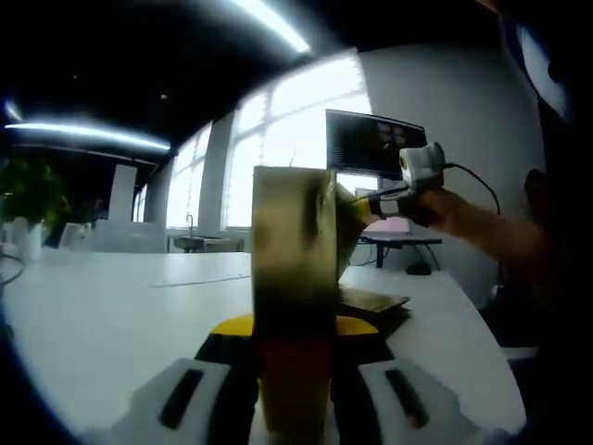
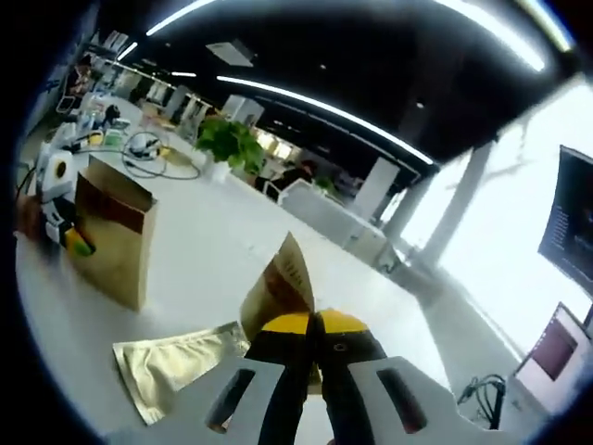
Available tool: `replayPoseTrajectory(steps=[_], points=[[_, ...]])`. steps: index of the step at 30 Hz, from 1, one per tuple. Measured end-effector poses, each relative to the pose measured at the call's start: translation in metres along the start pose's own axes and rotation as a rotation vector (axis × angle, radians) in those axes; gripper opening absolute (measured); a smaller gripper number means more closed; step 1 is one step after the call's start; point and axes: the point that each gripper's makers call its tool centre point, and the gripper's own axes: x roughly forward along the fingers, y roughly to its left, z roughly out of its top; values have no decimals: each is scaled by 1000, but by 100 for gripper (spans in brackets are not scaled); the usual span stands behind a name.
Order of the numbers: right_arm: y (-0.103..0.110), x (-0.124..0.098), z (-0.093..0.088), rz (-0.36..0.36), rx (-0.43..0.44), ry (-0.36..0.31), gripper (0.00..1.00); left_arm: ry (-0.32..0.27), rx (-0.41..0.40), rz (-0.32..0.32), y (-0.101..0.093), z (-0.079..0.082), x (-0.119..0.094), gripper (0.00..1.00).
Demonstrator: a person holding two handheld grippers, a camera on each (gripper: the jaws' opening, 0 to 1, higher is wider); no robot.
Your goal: Extract single mask from mask box in order stack masks on table
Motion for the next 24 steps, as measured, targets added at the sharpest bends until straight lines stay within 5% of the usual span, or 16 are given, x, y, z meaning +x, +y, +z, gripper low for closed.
replayPoseTrajectory(steps=[9, 24], points=[[41, -15, -11, 88, -72, 32, 0, -1, -2, 1, 0, 0, 0, 31], [104, -34, -41, 252, -70, 62, 0, 0, 3, 1, 0, 0, 0, 31]])
